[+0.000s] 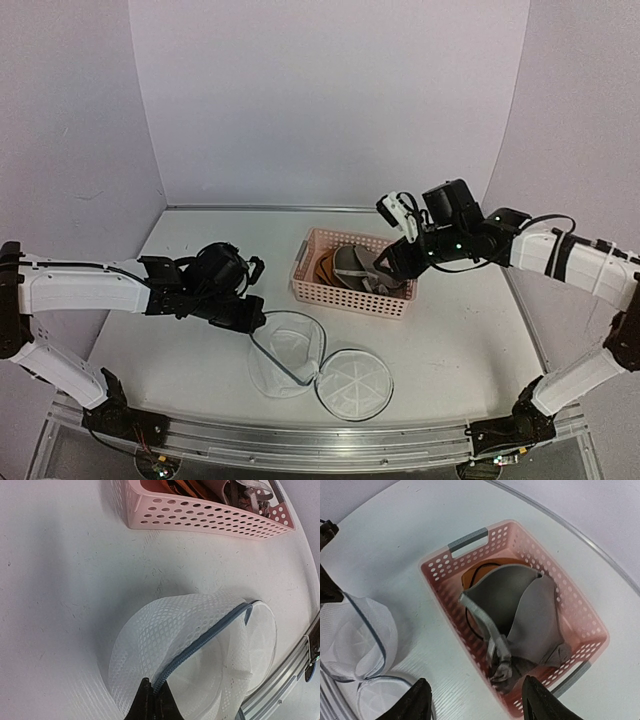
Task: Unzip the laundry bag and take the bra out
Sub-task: Close the laundry bag lid on the laundry bag.
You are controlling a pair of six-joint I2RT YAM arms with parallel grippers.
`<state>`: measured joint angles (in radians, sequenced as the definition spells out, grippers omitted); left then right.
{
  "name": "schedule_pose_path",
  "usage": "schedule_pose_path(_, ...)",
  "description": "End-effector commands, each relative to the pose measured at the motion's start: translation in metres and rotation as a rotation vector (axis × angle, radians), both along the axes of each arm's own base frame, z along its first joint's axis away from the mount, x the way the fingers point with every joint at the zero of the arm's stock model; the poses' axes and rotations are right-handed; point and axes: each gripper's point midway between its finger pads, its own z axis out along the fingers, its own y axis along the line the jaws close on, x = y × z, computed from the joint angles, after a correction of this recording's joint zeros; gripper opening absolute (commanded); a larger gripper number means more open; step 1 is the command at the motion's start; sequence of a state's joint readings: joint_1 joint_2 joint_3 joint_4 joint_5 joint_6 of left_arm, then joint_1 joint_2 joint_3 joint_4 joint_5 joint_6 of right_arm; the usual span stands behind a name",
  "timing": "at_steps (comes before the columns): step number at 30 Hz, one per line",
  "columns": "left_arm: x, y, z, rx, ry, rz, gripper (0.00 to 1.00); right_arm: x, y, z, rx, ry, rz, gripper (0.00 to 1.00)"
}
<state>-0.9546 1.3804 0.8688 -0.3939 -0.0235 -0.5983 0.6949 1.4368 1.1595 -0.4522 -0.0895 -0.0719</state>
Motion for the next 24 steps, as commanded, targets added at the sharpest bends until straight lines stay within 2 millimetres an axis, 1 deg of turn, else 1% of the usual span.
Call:
schedule_pose_path(1, 0.010, -0.004, 0.014, -0.015, -0.044, 0.010, 0.00, -0.042, -0.017, -0.017, 0.119, 0.206, -0.095, 0.61)
schedule_pose_path(3, 0.012, -0.006, 0.014, -0.015, -0.044, 0.007, 0.00, -0.056, -0.025, -0.029, 0.141, 0.273, -0.133, 0.60)
schedule_pose_path(4, 0.013, -0.008, 0.013, -0.012, -0.043, 0.007, 0.00, -0.066, -0.029, -0.040, 0.152, 0.325, -0.153, 0.60)
schedule_pose_path(5, 0.013, -0.009, 0.013, -0.012, -0.042, 0.007, 0.00, -0.072, -0.030, -0.043, 0.169, 0.359, -0.161, 0.60)
schedule_pose_path(7, 0.015, -0.010, 0.013, -0.010, -0.040, 0.014, 0.00, -0.089, -0.034, -0.060, 0.179, 0.440, -0.170, 0.59)
schedule_pose_path(11, 0.017, -0.008, 0.010, 0.000, -0.040, 0.032, 0.00, -0.114, -0.042, -0.089, 0.187, 0.568, -0.199, 0.59)
schedule_pose_path(13, 0.017, -0.007, 0.007, 0.006, -0.037, 0.038, 0.00, -0.123, -0.045, -0.104, 0.194, 0.617, -0.220, 0.59)
schedule_pose_path(18, 0.015, -0.003, -0.002, 0.026, -0.024, 0.046, 0.00, -0.133, -0.044, -0.129, 0.235, 0.684, -0.238, 0.60)
schedule_pose_path(21, 0.013, 0.001, -0.007, 0.042, -0.025, 0.044, 0.00, -0.131, -0.042, -0.140, 0.261, 0.689, -0.253, 0.60)
schedule_pose_path(24, 0.012, 0.003, -0.010, 0.061, -0.036, 0.032, 0.00, -0.127, -0.034, -0.147, 0.308, 0.700, -0.253, 0.60)
